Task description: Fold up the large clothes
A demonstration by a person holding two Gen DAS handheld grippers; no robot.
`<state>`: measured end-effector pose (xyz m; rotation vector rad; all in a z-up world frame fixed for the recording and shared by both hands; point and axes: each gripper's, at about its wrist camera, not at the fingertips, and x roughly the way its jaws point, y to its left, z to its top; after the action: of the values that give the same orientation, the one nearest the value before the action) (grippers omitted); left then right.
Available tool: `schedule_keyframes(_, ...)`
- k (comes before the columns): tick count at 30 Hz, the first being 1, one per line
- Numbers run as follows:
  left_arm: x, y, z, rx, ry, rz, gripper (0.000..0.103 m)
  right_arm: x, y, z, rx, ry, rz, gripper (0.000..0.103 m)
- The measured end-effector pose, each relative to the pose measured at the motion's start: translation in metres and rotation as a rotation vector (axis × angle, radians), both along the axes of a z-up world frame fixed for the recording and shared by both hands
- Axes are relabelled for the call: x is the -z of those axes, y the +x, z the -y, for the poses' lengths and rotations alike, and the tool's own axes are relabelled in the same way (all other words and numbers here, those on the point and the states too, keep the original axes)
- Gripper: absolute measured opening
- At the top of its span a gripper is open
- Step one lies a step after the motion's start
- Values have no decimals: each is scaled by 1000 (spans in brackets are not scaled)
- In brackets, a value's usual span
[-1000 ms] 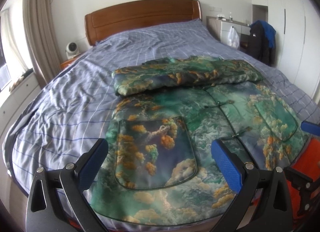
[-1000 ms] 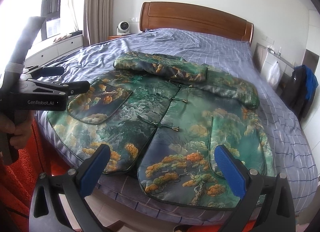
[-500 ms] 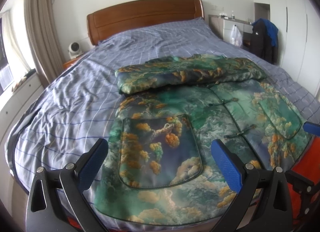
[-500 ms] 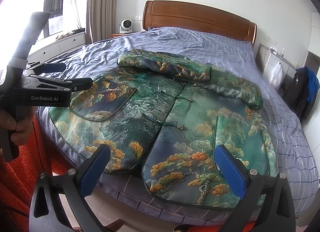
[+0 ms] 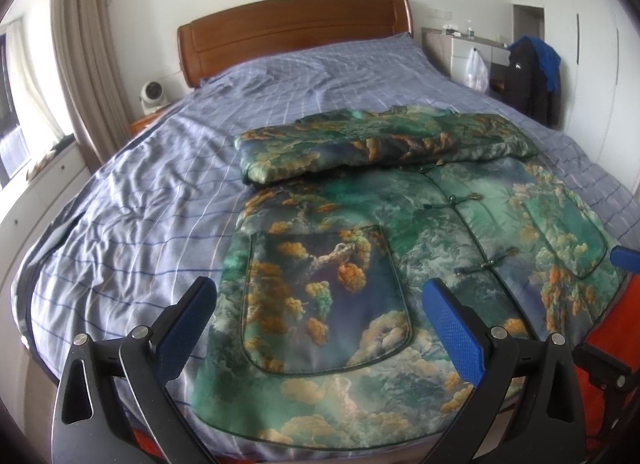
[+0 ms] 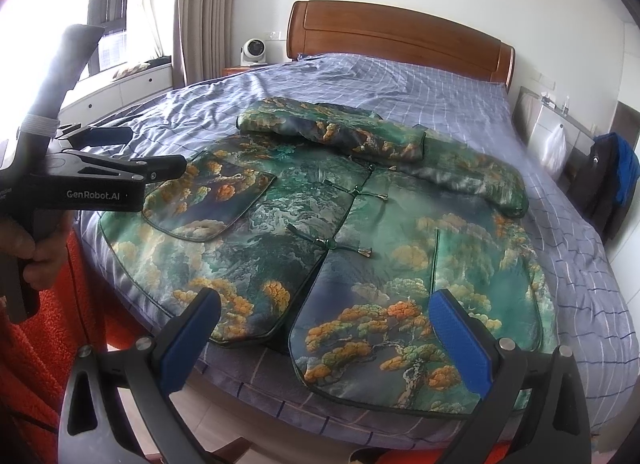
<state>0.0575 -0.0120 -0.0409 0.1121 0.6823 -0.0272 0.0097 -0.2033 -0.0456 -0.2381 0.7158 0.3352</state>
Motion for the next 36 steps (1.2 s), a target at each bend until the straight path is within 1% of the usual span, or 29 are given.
schedule_keyframes(6,2,1,-1,-1,5,-5,103,0,0,0,0,0,1,103)
schedule_keyframes(10,5,4,-3,-15,10,-27,103,-2,-1,3,4,3,12,103)
schedule_keyframes(13,4,6,-16,-47,-2,-29,103,-6,1,17,43,1,35,103)
schedule_keyframes(17,4,15,-51,-137,8,-43,103,-12,9,57,123,-3,36,103)
schedule_keyframes(19,9,20,-71,-166,-23,-80,103,-18,14,85,176,-32,47,103)
schedule_keyframes(20,16,25,-86,-162,-73,-134,103,-22,17,107,230,-68,60,103)
schedule_keyframes(22,32,32,-102,-143,-147,-224,103,-24,22,140,300,-105,59,103)
schedule_keyframes(23,42,34,-107,-134,-172,-270,103,-22,28,165,345,-116,26,103)
schedule_keyframes(24,52,35,-109,-118,-178,-311,102,-19,32,179,364,-112,-6,103)
schedule_keyframes(26,69,35,-105,-91,-137,-349,102,-7,41,212,378,-58,-116,103)
schedule_keyframes(27,78,34,-101,-78,-99,-372,102,-1,44,222,371,-29,-159,103)
schedule_keyframes(28,83,33,-97,-62,-84,-387,102,7,48,231,356,3,-211,102)
schedule_keyframes(29,88,31,-92,-33,-87,-404,102,16,52,238,337,41,-267,102)
schedule_keyframes(32,88,25,-82,35,-103,-427,101,41,63,248,297,124,-392,102)
schedule_keyframes(33,86,23,-77,62,-101,-426,100,46,65,249,287,138,-414,99)
schedule_keyframes(35,85,21,-68,102,-96,-436,91,54,71,248,257,164,-445,94)
schedule_keyframes(36,86,21,-65,103,-85,-443,90,58,75,247,240,181,-466,90)
